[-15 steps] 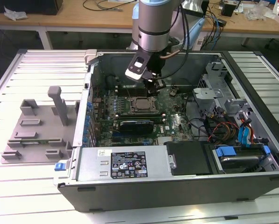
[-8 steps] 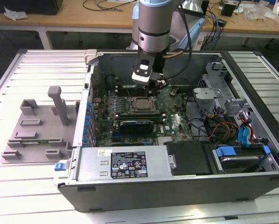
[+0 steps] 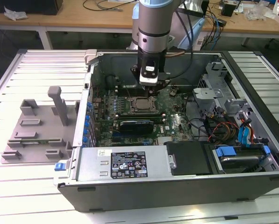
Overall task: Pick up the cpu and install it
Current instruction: 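Close the cpu cover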
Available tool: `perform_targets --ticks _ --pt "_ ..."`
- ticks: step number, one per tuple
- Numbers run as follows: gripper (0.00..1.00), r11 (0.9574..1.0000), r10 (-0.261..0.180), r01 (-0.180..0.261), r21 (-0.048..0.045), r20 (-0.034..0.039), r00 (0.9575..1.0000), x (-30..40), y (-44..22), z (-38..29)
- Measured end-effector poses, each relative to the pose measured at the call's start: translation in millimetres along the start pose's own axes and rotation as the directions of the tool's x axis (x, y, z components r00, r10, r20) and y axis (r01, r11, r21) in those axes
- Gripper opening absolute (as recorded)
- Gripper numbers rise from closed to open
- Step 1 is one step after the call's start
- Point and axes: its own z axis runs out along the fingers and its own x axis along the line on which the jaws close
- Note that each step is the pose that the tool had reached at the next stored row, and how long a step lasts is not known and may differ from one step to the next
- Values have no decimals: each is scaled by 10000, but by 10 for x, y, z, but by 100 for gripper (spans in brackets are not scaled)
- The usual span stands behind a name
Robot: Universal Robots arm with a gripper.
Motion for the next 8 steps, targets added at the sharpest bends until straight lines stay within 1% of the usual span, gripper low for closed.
perform_targets --ticks 2,4,6,7,8 --pt "11 9988 -496 496 -7 -17 9988 0 0 2" --pt "11 9935 -1137 1137 -16 -38 9935 0 0 4" --pt "11 9876 -1567 1567 -24 -52 9876 0 0 6" --pt "11 9793 -2023 2023 -31 -66 9793 0 0 8" --pt "11 9723 -2337 2337 -37 -76 9723 0 0 9"
